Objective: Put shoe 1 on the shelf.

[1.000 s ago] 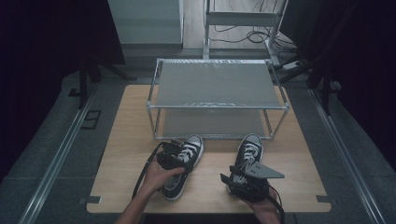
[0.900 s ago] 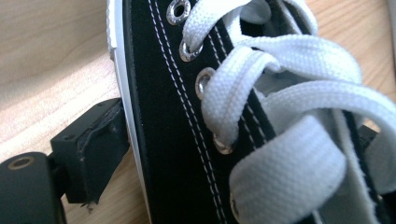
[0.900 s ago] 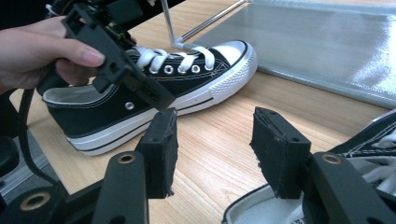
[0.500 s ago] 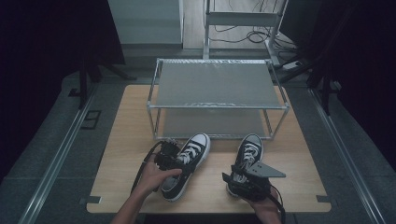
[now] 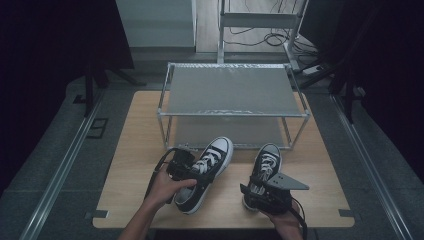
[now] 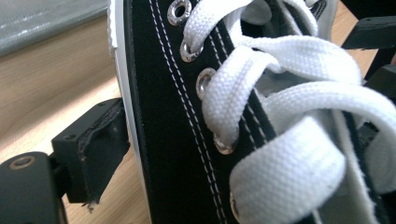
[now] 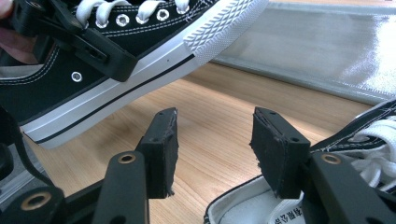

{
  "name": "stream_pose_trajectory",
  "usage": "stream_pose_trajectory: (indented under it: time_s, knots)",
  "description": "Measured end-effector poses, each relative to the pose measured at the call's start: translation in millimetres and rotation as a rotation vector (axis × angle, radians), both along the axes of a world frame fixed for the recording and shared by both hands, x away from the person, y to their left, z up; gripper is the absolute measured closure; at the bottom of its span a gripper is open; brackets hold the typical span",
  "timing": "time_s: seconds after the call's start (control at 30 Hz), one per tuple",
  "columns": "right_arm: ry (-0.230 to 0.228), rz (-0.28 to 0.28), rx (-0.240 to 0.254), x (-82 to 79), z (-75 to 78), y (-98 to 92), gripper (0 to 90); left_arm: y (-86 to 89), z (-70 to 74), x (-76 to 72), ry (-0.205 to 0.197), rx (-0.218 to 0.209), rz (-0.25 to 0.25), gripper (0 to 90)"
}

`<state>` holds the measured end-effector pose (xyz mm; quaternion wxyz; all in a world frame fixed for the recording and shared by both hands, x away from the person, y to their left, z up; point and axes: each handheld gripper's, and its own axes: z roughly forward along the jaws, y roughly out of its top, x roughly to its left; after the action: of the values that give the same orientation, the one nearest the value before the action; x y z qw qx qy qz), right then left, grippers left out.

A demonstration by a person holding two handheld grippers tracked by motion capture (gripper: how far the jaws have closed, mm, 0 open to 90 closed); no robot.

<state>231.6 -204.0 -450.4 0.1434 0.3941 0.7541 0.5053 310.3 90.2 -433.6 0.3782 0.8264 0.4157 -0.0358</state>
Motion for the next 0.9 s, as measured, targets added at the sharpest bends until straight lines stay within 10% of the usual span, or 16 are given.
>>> stream_pose_trajectory:
  time_s: [0.9]
  knots:
    - [0.008, -0.008, -0.002, 2.6, -2.1, -3.4, 50.7, -11.6, 41.9, 7.8, -0.069, -0.079, -0.038, 11.5]
